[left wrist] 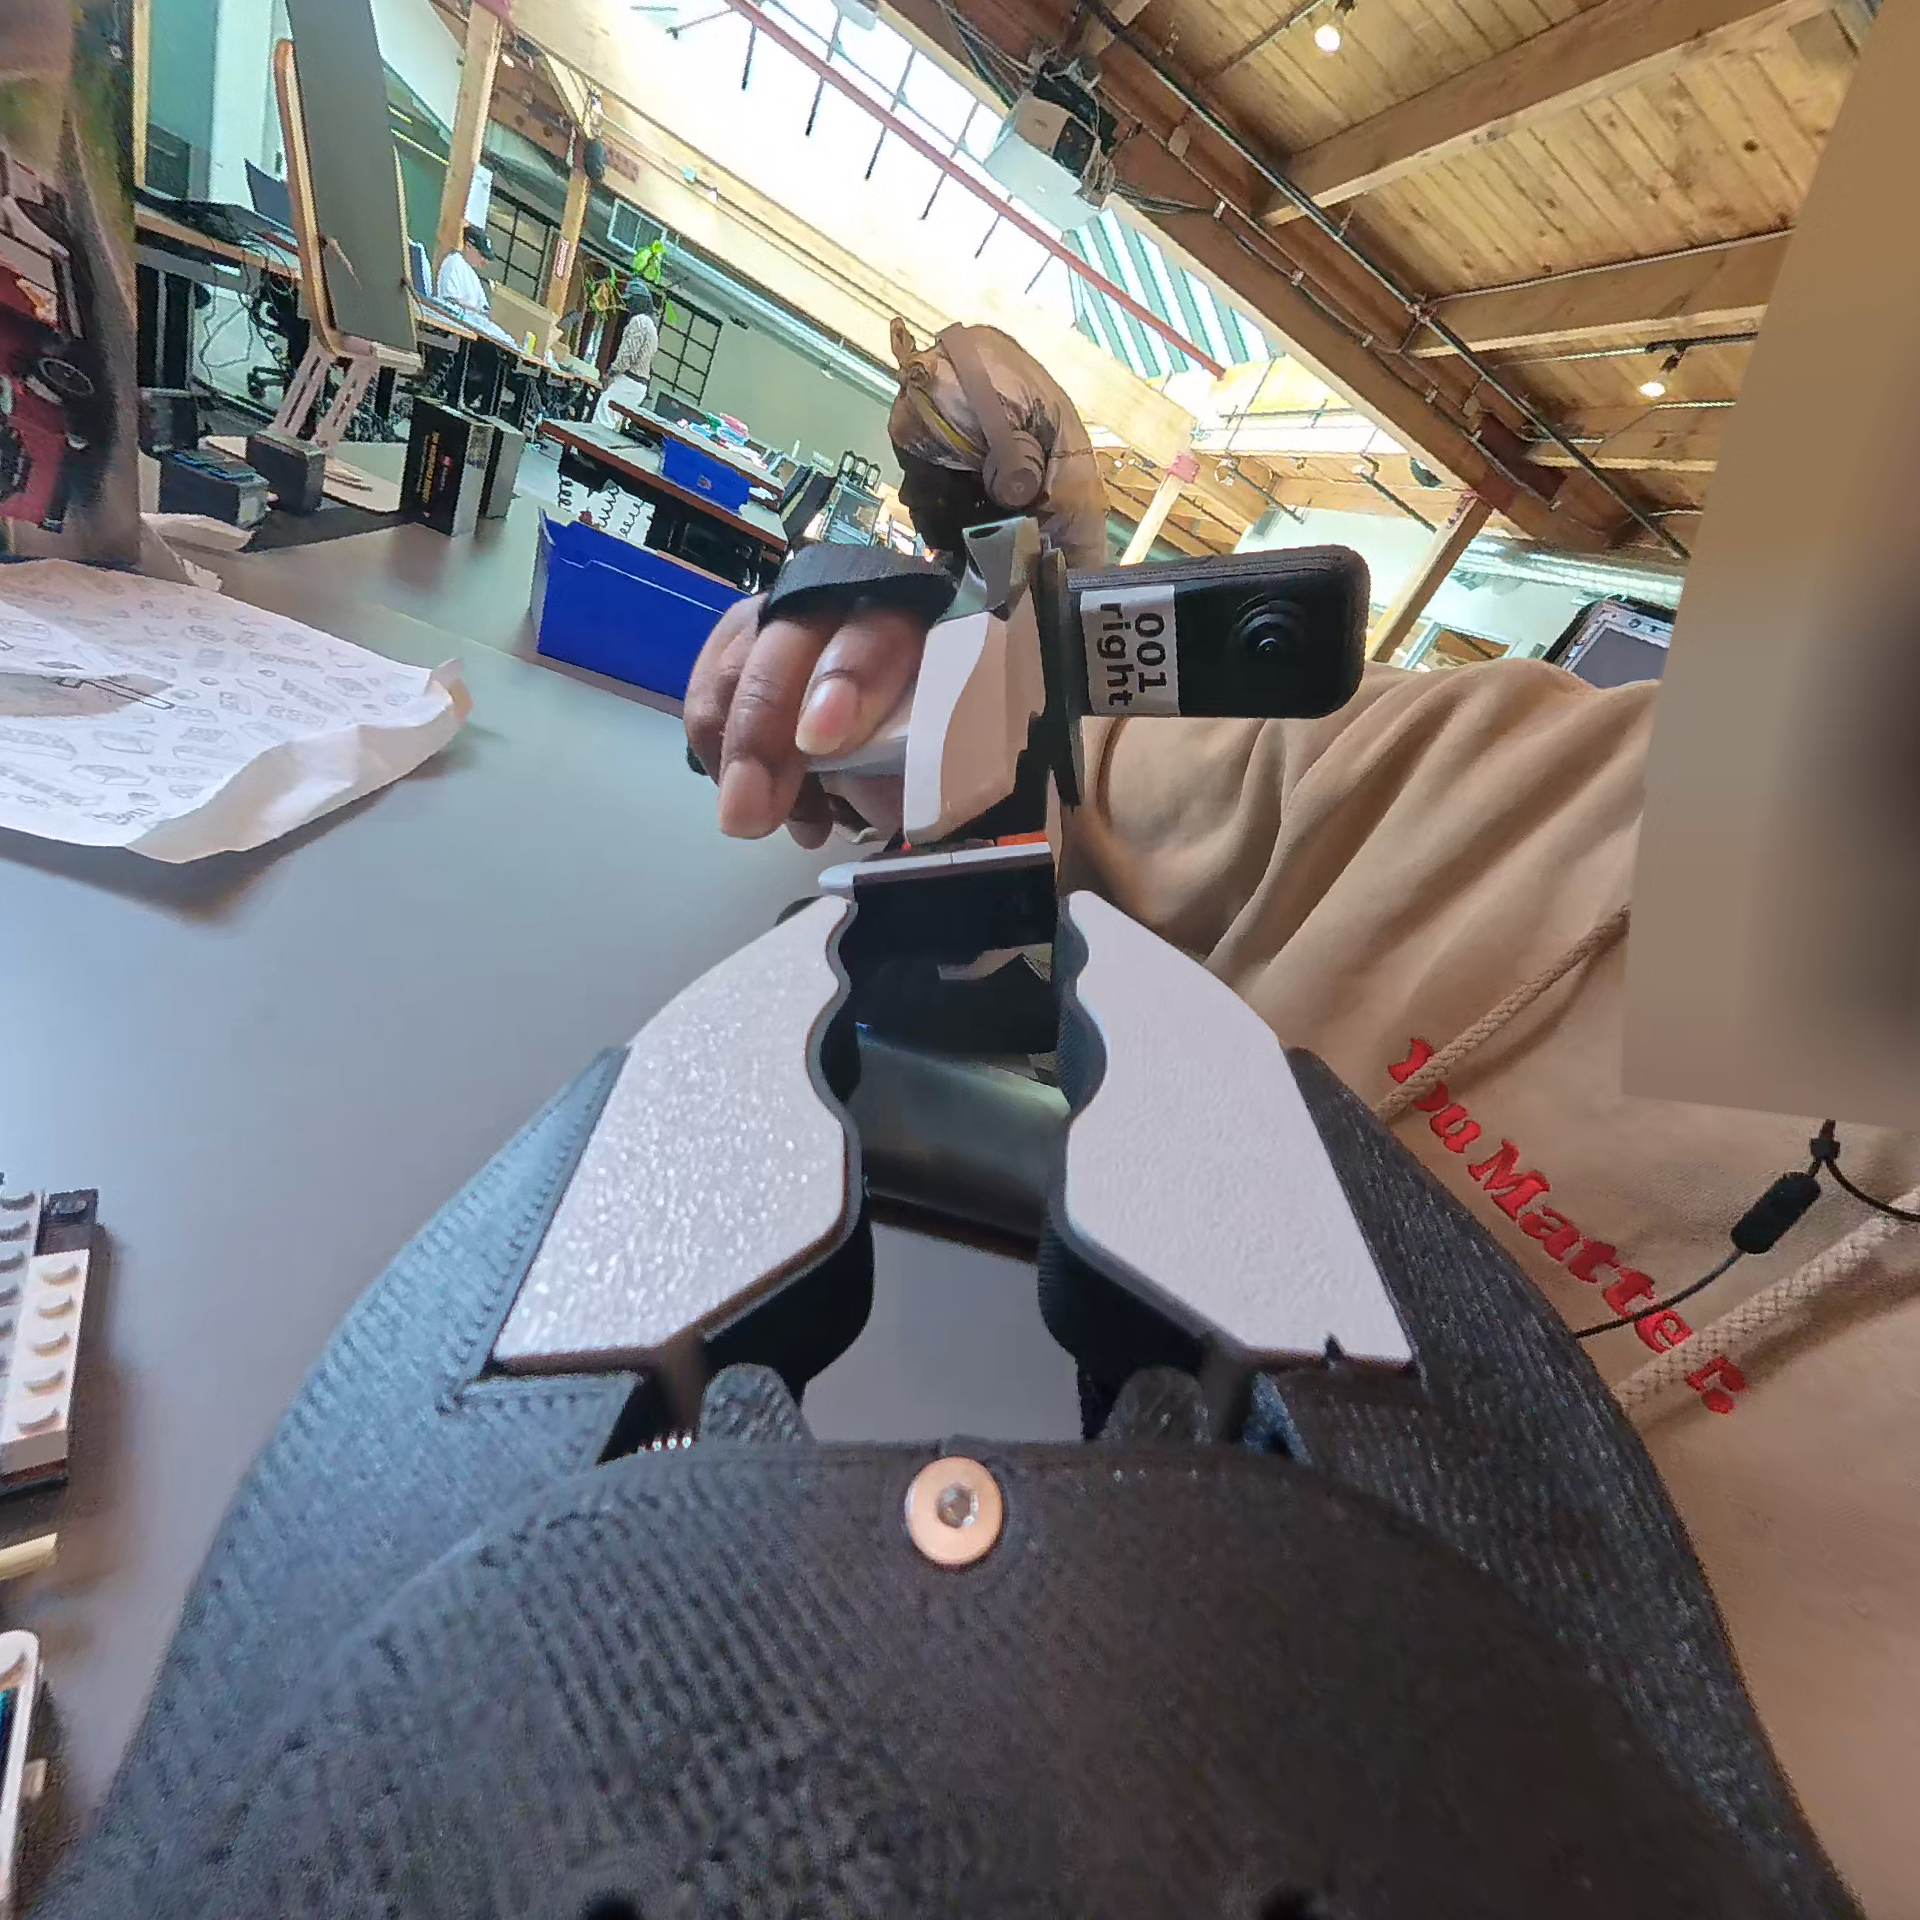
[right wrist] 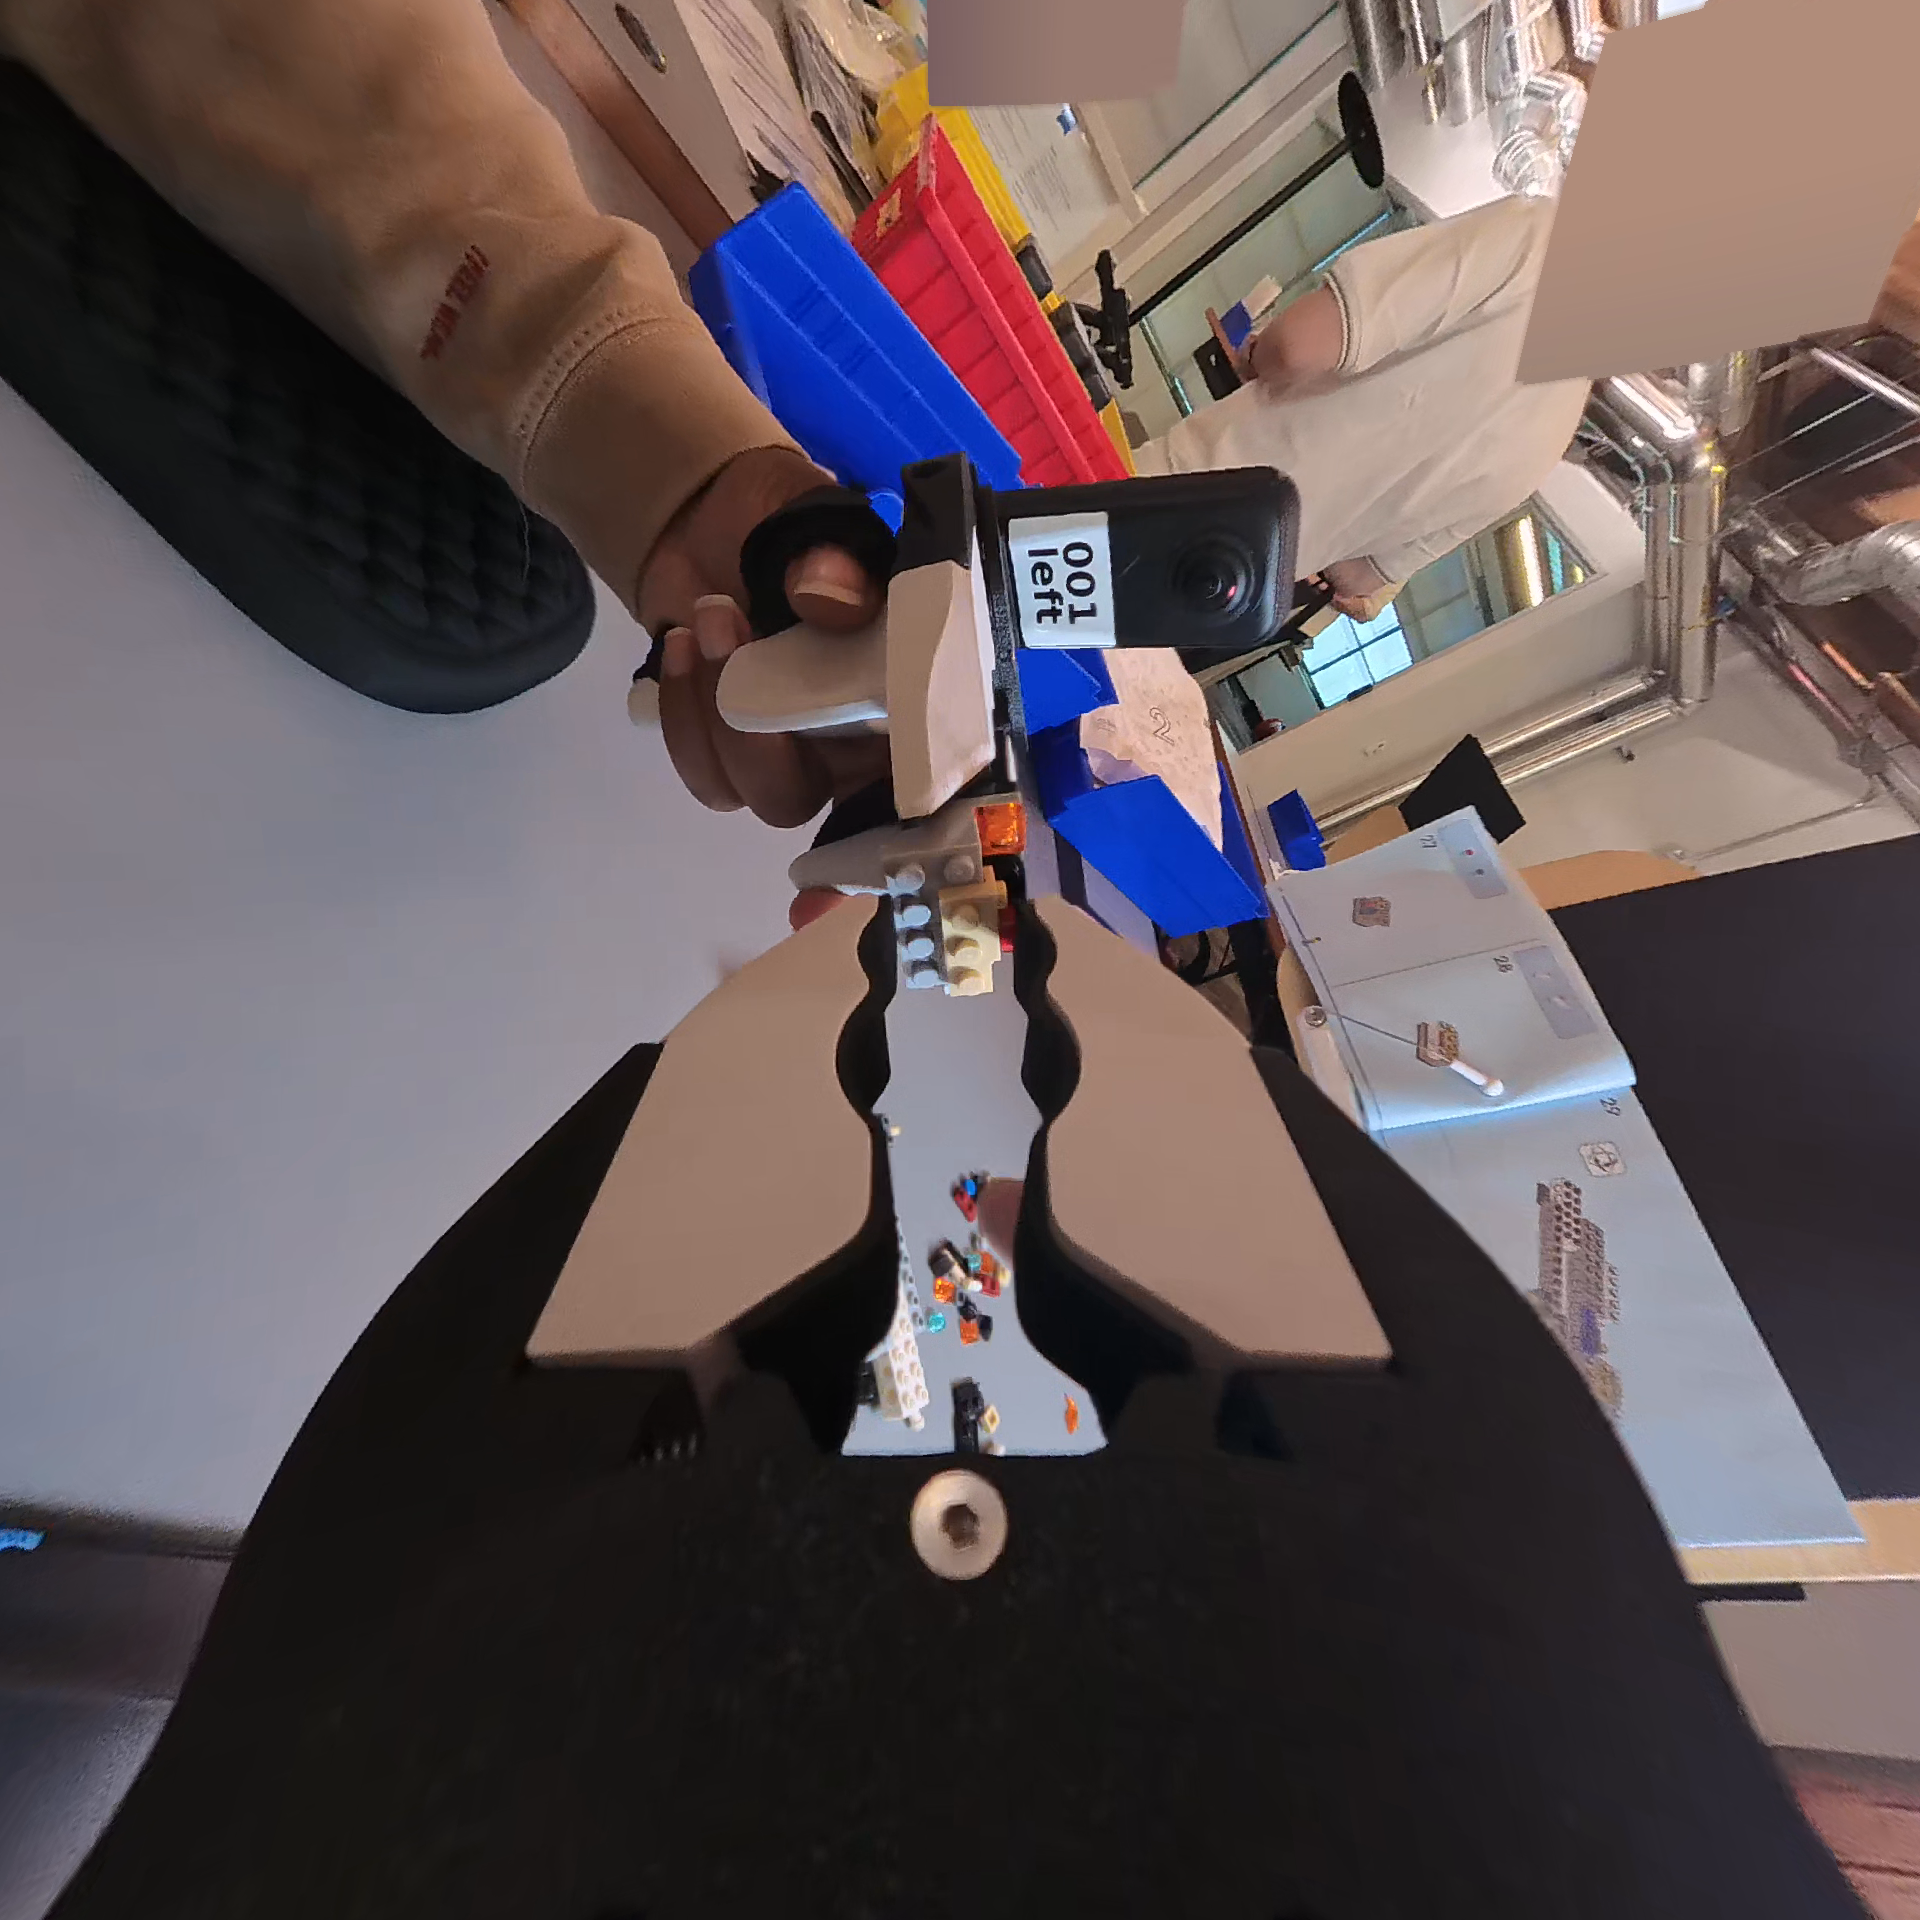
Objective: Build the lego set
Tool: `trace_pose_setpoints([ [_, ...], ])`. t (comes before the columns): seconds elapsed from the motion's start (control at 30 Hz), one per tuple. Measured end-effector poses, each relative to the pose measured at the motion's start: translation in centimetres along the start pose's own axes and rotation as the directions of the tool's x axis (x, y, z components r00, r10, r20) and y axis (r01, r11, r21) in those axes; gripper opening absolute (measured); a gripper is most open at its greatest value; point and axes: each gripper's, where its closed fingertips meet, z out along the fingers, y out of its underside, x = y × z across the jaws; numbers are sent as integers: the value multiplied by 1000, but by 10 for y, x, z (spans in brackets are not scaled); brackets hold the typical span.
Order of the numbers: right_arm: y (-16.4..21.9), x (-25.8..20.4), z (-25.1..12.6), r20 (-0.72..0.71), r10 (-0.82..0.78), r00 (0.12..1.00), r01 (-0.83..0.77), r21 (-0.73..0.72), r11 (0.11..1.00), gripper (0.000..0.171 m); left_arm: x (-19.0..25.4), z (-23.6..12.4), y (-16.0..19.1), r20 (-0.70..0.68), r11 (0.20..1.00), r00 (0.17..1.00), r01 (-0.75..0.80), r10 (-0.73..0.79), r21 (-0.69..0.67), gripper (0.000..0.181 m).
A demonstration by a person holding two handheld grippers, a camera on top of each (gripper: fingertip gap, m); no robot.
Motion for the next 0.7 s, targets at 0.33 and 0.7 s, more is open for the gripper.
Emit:
trace_pose_setpoints([
  [0.33, 8, -5, 16, 63, 57, 996, -56, -14, 998, 22, -10, -14, 7, 69, 999, 997, -34, 35, -14, 35],
  [0.7, 92, 36, 46, 103, 626, 773, -604, -181, 776, 21, -71, -75, -15, 523, 958, 810, -285, 264, -43, 34],
])
